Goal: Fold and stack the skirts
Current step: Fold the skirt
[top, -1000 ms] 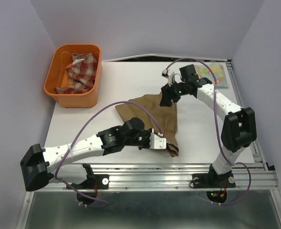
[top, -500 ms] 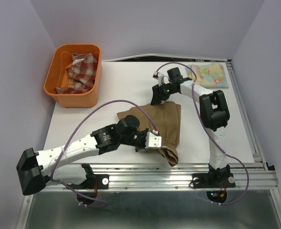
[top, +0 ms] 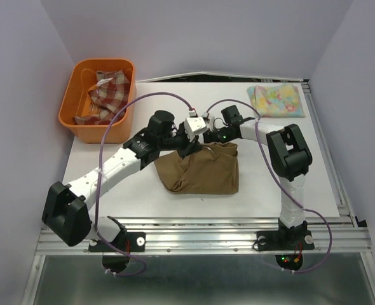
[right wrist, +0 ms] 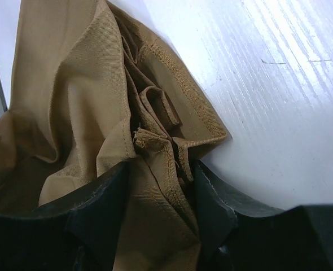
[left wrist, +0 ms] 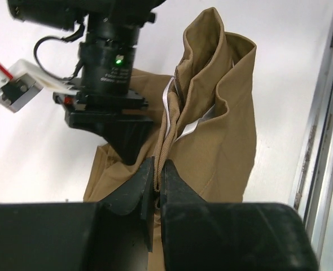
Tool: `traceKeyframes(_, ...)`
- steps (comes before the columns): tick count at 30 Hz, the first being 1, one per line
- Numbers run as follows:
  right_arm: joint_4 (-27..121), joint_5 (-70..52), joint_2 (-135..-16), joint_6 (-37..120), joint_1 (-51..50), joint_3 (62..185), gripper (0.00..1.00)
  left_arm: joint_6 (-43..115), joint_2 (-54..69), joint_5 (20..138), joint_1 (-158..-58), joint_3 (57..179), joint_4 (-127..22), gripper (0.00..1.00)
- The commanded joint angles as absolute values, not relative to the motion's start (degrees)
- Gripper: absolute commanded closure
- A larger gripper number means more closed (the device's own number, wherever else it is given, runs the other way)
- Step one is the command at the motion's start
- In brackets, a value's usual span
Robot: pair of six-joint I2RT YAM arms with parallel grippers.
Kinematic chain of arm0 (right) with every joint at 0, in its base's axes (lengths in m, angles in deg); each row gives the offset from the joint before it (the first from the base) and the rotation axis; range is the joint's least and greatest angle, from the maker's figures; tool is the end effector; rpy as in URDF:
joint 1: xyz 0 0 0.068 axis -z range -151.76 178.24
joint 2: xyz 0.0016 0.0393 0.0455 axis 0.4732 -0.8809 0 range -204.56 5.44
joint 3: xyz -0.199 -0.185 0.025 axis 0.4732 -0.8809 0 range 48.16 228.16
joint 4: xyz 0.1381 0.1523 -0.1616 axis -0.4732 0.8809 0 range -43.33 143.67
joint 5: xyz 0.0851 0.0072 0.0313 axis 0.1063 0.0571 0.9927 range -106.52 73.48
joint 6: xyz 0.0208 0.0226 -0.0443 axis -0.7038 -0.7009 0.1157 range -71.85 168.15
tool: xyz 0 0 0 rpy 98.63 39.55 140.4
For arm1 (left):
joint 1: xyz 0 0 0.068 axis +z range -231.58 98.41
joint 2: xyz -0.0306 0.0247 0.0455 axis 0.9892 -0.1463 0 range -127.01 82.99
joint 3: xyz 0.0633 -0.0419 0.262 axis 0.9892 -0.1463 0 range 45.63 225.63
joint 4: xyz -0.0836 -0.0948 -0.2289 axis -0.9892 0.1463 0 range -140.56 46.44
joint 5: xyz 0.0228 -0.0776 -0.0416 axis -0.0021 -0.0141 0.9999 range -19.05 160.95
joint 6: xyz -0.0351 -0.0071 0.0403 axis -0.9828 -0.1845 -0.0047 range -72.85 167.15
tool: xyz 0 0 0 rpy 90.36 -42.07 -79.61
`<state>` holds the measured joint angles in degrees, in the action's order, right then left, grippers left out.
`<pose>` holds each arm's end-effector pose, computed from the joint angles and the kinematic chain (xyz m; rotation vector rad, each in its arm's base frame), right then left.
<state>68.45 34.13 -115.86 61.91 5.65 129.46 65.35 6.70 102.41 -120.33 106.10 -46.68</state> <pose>0.3857 0.1902 0.1425 -1.0483 2.2521 1.2117 0.2285 -0.2071 0.3258 1.2359 1.4896 -0.7646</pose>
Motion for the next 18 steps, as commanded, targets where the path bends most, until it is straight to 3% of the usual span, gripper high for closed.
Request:
traceKeyframes(1,69.61,34.89,-114.53,62.83,5.13,127.44,0.46,62.54,3.98,103.73,-117.10,108.48,-54.50,1.00)
traceKeyframes(13,72.24,32.44,-115.59,63.80,5.13,129.55,0.46,65.35,-3.23,99.69,-112.44,101.27,-60.57,1.00)
traceKeyframes(18,70.76,22.52,-116.11,57.58,5.13,131.74,0.35,66.22,-8.06,96.80,-111.91,102.06,-61.90,1.00)
